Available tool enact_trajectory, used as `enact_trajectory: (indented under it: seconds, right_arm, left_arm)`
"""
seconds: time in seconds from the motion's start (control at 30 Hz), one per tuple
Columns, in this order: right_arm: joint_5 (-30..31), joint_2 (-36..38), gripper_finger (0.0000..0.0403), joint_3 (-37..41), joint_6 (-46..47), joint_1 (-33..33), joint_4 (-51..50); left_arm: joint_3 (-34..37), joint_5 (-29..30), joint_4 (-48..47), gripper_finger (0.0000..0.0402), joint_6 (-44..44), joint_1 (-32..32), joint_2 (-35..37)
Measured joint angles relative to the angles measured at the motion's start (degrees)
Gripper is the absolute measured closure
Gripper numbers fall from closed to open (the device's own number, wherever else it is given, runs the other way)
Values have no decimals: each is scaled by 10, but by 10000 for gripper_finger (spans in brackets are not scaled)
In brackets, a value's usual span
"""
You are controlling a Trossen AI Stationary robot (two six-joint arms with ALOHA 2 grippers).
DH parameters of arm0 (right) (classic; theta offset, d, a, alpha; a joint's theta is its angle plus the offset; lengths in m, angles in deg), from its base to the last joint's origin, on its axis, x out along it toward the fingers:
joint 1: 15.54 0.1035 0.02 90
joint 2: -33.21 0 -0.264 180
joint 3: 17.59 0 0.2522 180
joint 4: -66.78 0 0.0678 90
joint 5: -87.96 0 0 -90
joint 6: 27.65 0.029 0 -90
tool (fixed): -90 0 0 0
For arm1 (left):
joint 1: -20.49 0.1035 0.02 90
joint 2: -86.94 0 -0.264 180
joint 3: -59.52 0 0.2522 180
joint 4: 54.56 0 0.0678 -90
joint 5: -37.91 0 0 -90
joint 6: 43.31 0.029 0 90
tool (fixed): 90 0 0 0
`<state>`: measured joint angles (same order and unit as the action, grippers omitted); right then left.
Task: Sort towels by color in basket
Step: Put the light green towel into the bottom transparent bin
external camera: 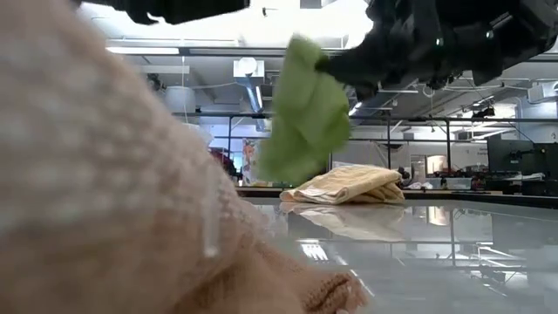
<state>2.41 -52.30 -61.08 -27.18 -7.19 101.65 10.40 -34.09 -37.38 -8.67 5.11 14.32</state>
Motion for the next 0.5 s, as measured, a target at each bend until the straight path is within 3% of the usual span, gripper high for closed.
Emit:
enact_trajectory:
  seconds: [0.1, 0.2, 0.37, 0.5]
  right_arm:
    - [-28, 0, 388, 0, -16, 3, 40]
    - [-52, 0, 388, -1, -20, 3, 55]
    - [-59, 0, 387, -1, -20, 3, 51]
    - [-111, 0, 387, -1, -20, 3, 51]
  left_arm:
    - [0, -31, 42, 213, 5, 4, -47]
    - [0, -66, 102, 213, 62, 9, -94]
    - [-20, -41, 162, 213, 122, 16, -158]
    - [-42, -27, 158, 213, 92, 32, -197]
